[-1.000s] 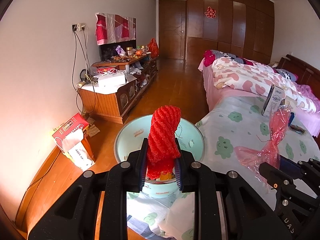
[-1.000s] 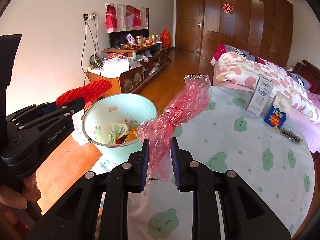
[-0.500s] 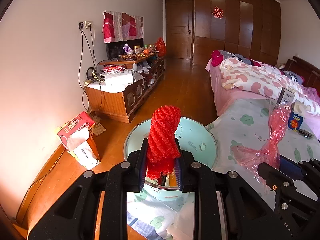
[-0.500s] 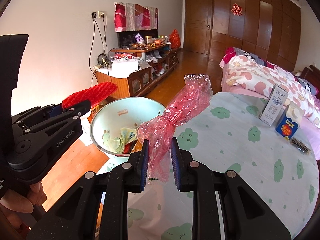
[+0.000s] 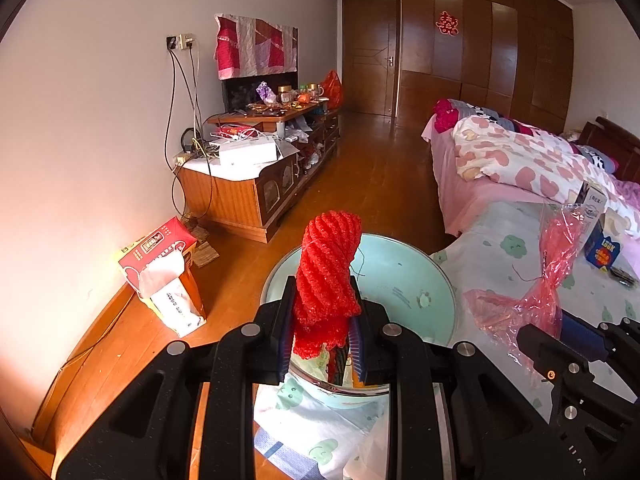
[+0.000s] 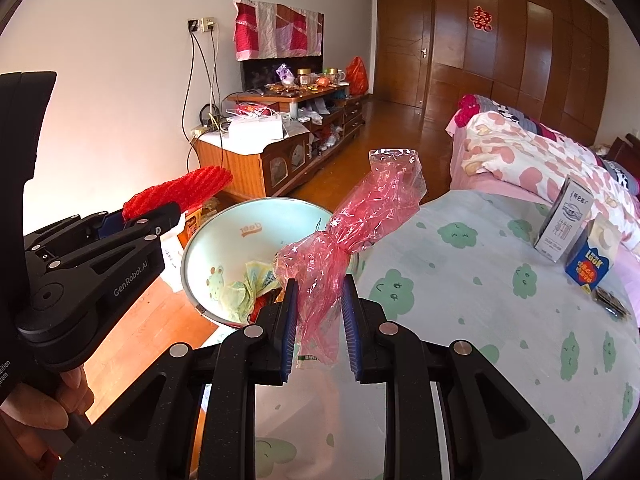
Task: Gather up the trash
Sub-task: 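Carry the red mesh bag and pink bag over the bin with both tools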
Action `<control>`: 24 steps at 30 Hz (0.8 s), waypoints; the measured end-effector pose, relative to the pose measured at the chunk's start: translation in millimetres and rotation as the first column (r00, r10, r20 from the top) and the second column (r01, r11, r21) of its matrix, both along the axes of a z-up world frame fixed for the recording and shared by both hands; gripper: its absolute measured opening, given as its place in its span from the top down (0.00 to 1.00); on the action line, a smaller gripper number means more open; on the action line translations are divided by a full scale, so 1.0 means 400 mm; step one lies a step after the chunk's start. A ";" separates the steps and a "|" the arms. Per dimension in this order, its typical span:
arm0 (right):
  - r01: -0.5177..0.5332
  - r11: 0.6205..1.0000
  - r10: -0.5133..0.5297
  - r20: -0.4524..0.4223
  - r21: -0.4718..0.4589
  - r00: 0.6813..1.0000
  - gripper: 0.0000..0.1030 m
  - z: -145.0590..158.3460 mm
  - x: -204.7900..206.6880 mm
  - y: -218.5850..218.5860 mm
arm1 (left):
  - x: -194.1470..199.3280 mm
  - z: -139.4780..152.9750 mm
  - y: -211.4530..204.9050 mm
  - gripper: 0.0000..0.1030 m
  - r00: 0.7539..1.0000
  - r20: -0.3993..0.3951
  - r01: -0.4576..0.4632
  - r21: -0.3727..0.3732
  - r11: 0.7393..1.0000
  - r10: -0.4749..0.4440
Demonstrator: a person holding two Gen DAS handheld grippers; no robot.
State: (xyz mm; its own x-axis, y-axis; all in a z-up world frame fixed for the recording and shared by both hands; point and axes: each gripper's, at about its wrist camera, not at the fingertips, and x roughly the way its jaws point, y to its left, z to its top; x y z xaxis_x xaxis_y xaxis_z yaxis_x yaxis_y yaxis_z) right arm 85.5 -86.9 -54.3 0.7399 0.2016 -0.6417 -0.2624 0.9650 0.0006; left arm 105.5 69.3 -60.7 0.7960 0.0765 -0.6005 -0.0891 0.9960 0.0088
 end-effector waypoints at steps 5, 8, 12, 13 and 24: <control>-0.007 1.000 0.007 -0.009 -0.001 1.000 0.78 -0.007 0.027 0.013 | 0.019 -0.012 0.008 0.78 1.000 -0.011 -0.009 -0.003 1.000 0.009; -0.011 1.000 0.011 -0.014 -0.001 1.000 0.78 -0.013 0.047 0.018 | 0.029 -0.020 0.007 0.78 1.000 -0.019 -0.014 -0.007 1.000 0.013; -0.022 1.000 0.022 -0.025 -0.004 0.999 0.78 -0.024 0.077 0.028 | 0.055 -0.032 0.012 0.78 0.999 -0.033 -0.020 -0.008 1.000 0.020; -0.023 1.000 0.023 -0.025 -0.004 0.999 0.78 -0.024 0.079 0.029 | 0.064 -0.035 0.014 0.78 0.999 -0.037 -0.022 -0.010 1.000 0.021; -0.024 0.999 0.022 -0.081 -0.023 0.996 0.78 -0.069 0.151 0.035 | 0.144 -0.082 0.007 0.78 0.996 -0.084 -0.029 -0.031 0.999 0.026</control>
State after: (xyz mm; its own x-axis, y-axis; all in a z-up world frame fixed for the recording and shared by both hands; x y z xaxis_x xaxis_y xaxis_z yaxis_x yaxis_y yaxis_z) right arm 145.9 -73.0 -82.0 0.6807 0.2021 -0.7042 -0.2847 0.9586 -0.0001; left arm 163.0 72.0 -93.3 0.7406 0.0775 -0.6675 -0.1167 0.9931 -0.0142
